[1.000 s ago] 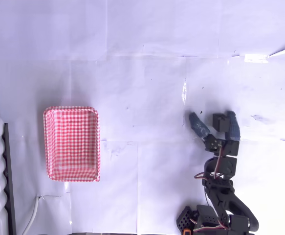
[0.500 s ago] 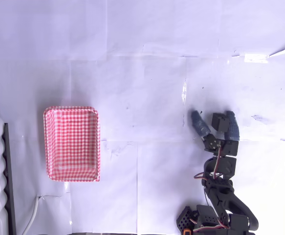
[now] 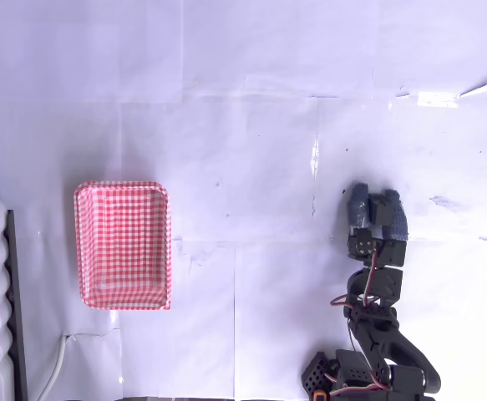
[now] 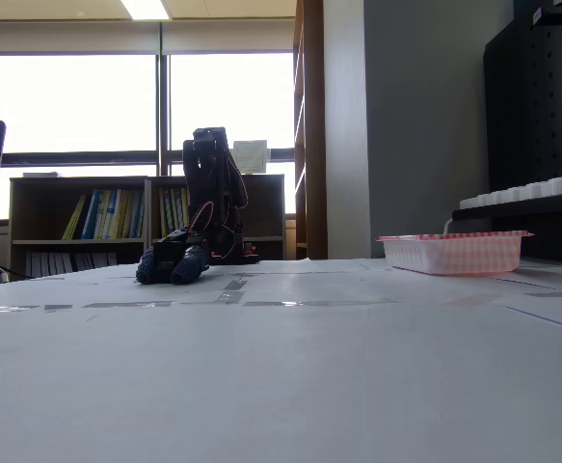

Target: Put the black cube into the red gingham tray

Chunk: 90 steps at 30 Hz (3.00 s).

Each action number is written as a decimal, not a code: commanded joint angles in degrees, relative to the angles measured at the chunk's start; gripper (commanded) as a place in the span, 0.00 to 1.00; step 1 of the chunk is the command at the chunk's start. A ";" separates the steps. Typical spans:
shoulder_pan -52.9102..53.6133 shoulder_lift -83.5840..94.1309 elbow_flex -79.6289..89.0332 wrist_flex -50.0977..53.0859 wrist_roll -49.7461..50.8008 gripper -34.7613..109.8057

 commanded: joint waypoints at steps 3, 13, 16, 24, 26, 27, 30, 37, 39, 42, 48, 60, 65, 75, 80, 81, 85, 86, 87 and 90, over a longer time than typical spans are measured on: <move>0.00 -11.51 0.44 19.95 7.29 0.24; -8.00 -51.24 29.00 125.95 8.53 0.24; -14.59 -53.61 43.42 148.27 4.66 0.24; -39.90 -42.63 85.17 179.91 -14.15 0.24; -46.14 -35.77 94.22 179.82 -17.05 0.24; -48.87 -31.46 99.40 179.82 -18.63 0.24; -55.28 -17.75 113.99 176.40 -20.92 0.24; -62.58 4.75 125.33 154.95 -19.60 0.24; -63.72 9.58 127.53 149.85 -18.02 0.24; -65.39 15.21 129.55 141.59 -16.88 0.25; -66.71 21.01 130.08 130.96 -15.82 0.29; -65.74 20.92 129.90 131.04 -16.26 0.44; -65.04 19.60 129.90 132.19 -16.35 0.46; -61.35 -7.47 123.31 137.72 -23.73 0.44; -53.26 -37.18 97.38 127.62 -23.73 0.32; -51.15 -43.68 90.09 125.68 -23.64 0.29; -40.78 -71.81 57.57 119.09 -23.38 0.24; -37.97 -78.31 49.75 118.74 -23.38 0.24; -35.07 -84.64 41.13 118.74 -22.76 0.24; -27.25 -100.37 17.40 118.21 -17.23 0.24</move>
